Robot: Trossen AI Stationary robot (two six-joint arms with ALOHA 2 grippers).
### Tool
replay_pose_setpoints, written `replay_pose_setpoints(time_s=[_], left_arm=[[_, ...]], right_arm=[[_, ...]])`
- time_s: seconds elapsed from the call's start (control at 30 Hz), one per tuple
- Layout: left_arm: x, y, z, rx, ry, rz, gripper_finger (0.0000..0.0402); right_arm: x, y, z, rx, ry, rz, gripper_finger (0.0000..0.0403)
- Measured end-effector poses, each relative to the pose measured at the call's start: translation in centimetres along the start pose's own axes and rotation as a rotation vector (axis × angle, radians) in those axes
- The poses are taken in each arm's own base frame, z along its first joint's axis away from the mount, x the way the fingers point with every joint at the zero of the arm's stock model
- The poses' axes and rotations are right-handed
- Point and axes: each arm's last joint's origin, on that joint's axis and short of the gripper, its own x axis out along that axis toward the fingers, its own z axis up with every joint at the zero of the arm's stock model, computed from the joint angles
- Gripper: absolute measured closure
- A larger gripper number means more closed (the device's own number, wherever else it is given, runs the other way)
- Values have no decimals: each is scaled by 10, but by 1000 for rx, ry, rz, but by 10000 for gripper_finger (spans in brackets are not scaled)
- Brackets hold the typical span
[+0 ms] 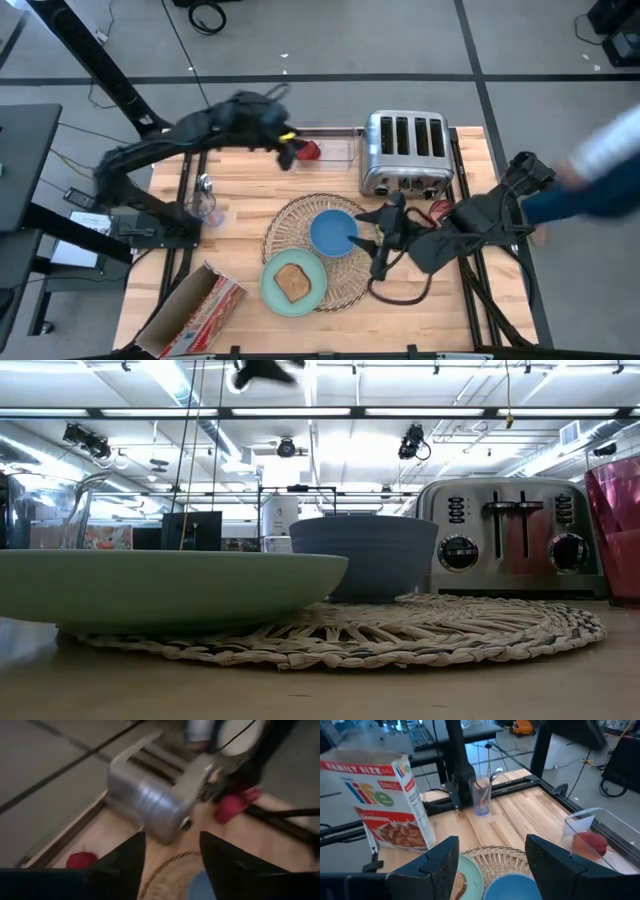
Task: Arrange a breakfast setting
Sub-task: Put the apple on the brown table mat to the left of the blue bowl
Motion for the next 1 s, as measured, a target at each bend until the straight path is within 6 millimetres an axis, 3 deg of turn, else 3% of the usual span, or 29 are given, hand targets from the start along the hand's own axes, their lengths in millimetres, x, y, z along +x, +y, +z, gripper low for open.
replay_pose_setpoints(time_s=[0.17,0.4,0.73,1.0], left_arm=[[63,29,-12,-39,122,96,152],[128,63,-30,-91,186,166,154],[179,89,-59,-164,287,236,166],[210,98,-43,-134,343,263,166]], right_arm=[[-19,-15,11,4,-17,20,169],[-35,-48,24,16,16,61,169],[-30,-81,41,-26,10,61,169],[-12,-102,49,16,4,-30,169]])
